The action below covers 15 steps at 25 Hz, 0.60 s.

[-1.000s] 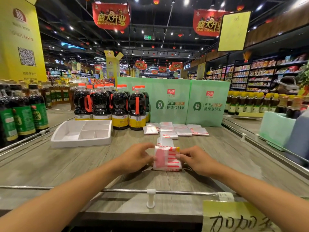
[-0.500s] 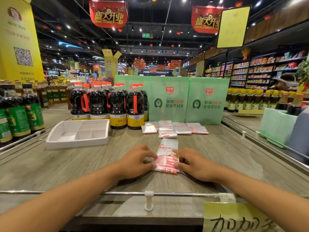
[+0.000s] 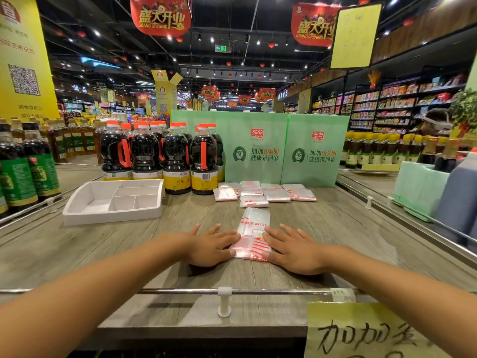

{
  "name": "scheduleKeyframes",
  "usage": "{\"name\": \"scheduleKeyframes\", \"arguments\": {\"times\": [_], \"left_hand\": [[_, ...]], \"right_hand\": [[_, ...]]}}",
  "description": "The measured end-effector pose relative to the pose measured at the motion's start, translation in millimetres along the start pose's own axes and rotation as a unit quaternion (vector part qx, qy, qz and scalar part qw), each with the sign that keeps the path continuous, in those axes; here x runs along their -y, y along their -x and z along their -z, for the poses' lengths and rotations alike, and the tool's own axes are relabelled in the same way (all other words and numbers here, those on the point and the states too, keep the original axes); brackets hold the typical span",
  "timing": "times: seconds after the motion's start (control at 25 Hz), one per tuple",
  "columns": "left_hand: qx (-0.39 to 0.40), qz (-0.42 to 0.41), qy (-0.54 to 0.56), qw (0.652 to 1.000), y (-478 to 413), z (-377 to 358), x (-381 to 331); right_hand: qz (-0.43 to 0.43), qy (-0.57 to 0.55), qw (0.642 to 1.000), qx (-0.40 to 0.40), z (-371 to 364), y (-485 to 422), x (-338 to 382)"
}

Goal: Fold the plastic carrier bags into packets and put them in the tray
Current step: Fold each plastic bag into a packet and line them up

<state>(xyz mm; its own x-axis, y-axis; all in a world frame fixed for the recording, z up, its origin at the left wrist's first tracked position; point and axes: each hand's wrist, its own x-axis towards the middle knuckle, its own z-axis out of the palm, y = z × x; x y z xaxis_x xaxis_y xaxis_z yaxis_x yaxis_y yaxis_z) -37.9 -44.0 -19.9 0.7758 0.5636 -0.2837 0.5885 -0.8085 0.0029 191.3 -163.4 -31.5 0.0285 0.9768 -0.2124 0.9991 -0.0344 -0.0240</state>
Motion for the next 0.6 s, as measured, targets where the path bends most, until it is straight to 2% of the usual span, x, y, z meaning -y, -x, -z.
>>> {"name": "scheduleKeyframes", "arguments": {"times": [0.12,0.2,0.28,0.4,0.6], "left_hand": [[-0.035,-0.034,0.029,0.998,-2.2,0.4,3.7],[-0.072,-0.061,0.085,0.992,-0.2,-5.5,6.7],[-0.115,-0.083,0.097,0.985,2.1,-7.9,8.4],[-0.181,-0.096,0.091,0.974,5.0,-4.6,5.3],[-0.186,-0.111,0.104,0.971,9.0,-4.3,6.1]], "right_hand": [[0.013,0.005,1.0,-0.022,0.0,2.5,-1.4],[0.048,0.007,0.995,-0.083,2.2,6.9,-1.9],[0.077,-0.015,0.989,-0.122,5.0,13.3,-2.8],[0.092,-0.051,0.989,-0.107,7.8,20.1,-4.0],[0.115,-0.07,0.98,-0.144,9.2,22.4,-1.3]]}}
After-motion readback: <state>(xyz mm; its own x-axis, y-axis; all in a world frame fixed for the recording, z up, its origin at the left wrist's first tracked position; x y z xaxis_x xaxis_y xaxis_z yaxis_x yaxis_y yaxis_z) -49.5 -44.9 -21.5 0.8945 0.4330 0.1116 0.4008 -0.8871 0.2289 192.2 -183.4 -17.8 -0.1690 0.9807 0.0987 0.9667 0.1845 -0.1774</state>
